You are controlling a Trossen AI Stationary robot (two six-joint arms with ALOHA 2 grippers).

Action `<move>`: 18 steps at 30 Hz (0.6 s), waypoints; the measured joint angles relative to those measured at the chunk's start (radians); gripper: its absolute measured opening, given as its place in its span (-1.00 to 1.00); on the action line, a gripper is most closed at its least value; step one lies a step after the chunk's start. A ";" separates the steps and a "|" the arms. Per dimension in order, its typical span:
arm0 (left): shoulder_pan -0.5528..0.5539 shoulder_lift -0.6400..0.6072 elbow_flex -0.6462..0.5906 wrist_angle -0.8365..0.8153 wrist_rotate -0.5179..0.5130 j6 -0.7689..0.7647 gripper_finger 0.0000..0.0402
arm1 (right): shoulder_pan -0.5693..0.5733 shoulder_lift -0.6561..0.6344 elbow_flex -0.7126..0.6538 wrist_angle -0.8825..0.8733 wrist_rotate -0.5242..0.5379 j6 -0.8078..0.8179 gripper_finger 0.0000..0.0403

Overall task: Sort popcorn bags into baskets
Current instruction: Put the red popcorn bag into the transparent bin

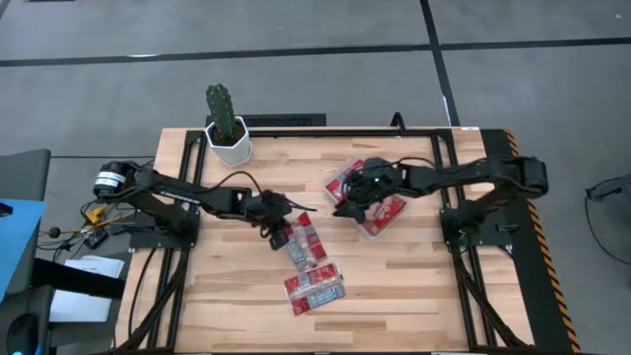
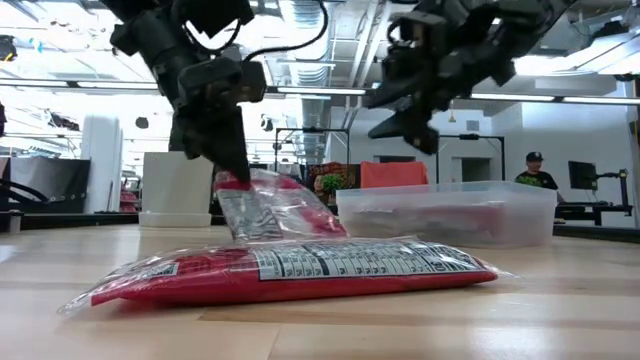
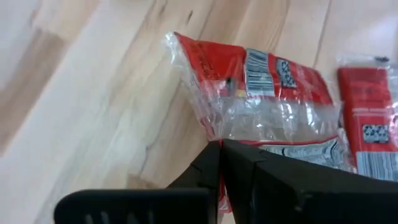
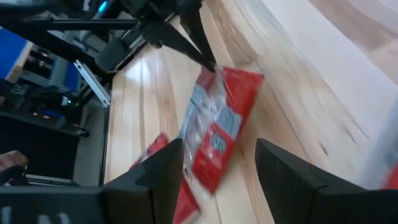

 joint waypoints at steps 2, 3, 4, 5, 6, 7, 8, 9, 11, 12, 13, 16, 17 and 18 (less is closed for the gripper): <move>0.000 0.000 0.013 0.003 -0.017 0.015 -1.00 | 0.000 0.048 0.000 0.074 -0.003 0.003 0.12; 0.000 0.000 0.018 0.003 -0.023 0.020 -1.00 | 0.000 0.070 0.000 0.105 -0.006 0.003 0.13; 0.000 0.000 0.023 0.001 -0.032 0.027 -1.00 | 0.000 0.090 0.000 0.127 -0.011 0.003 0.13; 0.001 0.000 0.028 -0.002 -0.040 0.034 -1.00 | -0.002 0.110 0.000 0.152 -0.018 0.002 0.13; 0.001 0.000 0.033 -0.002 -0.045 0.042 -1.00 | -0.005 0.130 0.000 0.174 -0.025 -0.002 0.13; 0.001 -0.001 0.037 -0.002 -0.049 0.055 -1.00 | -0.008 0.147 0.000 0.185 -0.026 -0.003 0.13; 0.001 -0.001 0.042 -0.003 -0.054 0.066 -1.00 | -0.012 0.161 0.000 0.194 -0.027 -0.007 0.13; 0.001 -0.001 0.045 -0.002 -0.056 0.076 -1.00 | -0.015 0.174 0.000 0.207 -0.029 -0.021 0.13; 0.001 -0.001 0.052 -0.003 -0.060 0.096 -1.00 | -0.019 0.196 0.000 0.225 -0.029 -0.053 0.14; 0.001 -0.001 0.057 -0.003 -0.060 0.108 -1.00 | -0.020 0.204 0.000 0.230 -0.030 -0.066 0.14; 0.001 -0.001 0.063 -0.002 -0.061 0.119 -1.00 | -0.023 0.212 0.003 0.231 -0.031 -0.078 0.14; 0.001 -0.001 0.079 -0.001 -0.085 0.142 -1.00 | -0.025 0.240 0.024 0.235 -0.034 -0.108 0.15; 0.001 -0.001 0.083 -0.001 -0.096 0.147 -1.00 | -0.024 0.248 0.029 0.232 -0.041 -0.117 0.15; 0.001 -0.001 0.088 -0.002 -0.108 0.151 -1.00 | -0.024 0.260 0.037 0.231 -0.051 -0.127 0.15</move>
